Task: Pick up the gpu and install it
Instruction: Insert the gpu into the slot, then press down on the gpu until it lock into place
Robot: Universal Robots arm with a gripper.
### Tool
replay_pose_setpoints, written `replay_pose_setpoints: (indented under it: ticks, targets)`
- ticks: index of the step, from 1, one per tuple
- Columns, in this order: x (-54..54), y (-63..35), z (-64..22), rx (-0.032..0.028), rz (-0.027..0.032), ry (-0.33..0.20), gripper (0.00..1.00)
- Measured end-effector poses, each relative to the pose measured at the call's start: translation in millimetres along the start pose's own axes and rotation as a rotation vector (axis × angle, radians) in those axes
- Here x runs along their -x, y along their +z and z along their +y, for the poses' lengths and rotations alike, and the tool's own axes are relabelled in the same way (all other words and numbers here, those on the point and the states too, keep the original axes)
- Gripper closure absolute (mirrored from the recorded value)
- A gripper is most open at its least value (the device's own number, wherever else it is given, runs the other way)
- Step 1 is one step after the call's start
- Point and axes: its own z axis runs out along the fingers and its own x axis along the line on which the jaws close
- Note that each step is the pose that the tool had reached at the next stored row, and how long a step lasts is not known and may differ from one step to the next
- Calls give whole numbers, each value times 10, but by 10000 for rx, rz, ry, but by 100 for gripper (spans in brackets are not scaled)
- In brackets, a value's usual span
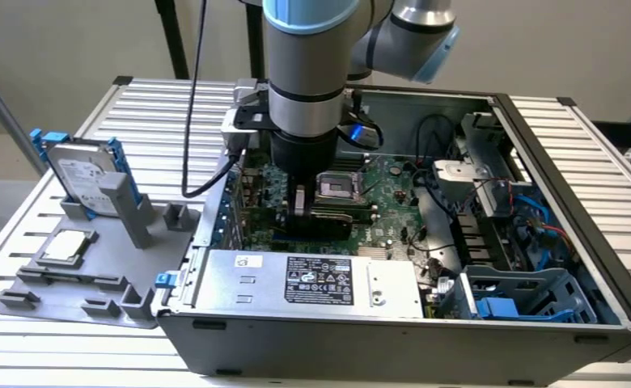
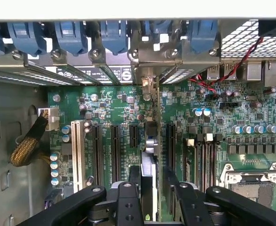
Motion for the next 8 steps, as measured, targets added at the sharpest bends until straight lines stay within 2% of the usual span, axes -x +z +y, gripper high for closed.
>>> replay_pose_setpoints:
  ticks: [8]
  targets:
    - [9,-350,1,1,1,0,66]
